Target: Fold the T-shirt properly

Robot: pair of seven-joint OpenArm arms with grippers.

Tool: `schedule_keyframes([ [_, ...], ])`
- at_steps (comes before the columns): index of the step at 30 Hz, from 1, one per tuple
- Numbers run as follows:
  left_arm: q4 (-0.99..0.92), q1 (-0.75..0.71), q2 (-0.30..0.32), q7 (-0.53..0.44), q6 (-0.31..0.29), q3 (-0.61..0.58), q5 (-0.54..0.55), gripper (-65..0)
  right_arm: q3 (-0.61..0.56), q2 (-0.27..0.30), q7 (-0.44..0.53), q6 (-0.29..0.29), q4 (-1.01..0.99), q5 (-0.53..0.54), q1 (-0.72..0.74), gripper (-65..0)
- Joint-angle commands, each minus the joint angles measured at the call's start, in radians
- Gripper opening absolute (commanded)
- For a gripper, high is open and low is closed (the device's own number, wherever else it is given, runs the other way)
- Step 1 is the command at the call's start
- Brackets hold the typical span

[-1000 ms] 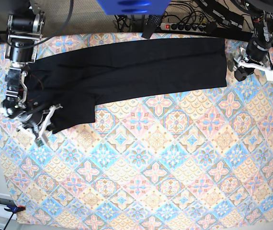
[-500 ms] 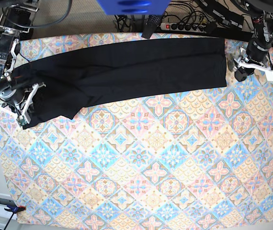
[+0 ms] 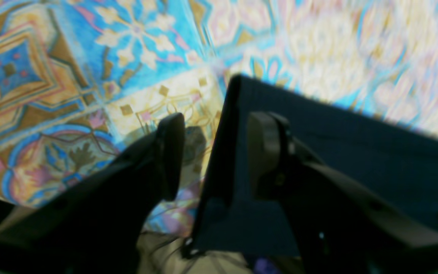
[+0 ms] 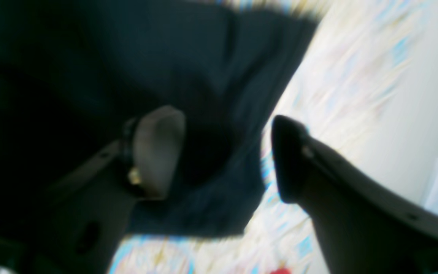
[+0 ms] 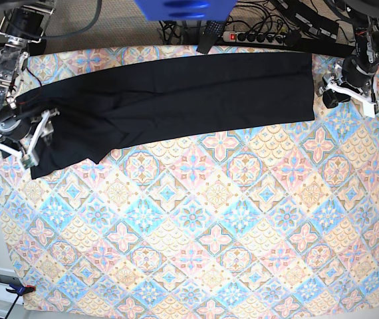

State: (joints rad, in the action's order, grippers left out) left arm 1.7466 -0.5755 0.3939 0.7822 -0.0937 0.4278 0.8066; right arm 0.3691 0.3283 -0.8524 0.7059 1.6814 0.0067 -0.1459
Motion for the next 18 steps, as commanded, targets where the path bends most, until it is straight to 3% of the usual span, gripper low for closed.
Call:
schedule_keyframes([
  [1,0.016,-0.004,0.023,0.006,-0.002,0.009,-0.013,-37.3,0.024,0.024,0.006,-0.008,0.035,-0.007,0.013,-23.2],
  [11,-0.021,0.022,0.107,0.138,-0.004,0.001,-0.051,-37.1,0.026,0.019,0.008,-0.008,0.101,-0.006,-0.047,-23.1],
  [18,-0.145,0.134,0.155,0.182,-0.004,-0.166,-0.048,-37.1,0.026,-0.004,0.009,-0.008,0.118,-0.006,-0.056,-23.1],
])
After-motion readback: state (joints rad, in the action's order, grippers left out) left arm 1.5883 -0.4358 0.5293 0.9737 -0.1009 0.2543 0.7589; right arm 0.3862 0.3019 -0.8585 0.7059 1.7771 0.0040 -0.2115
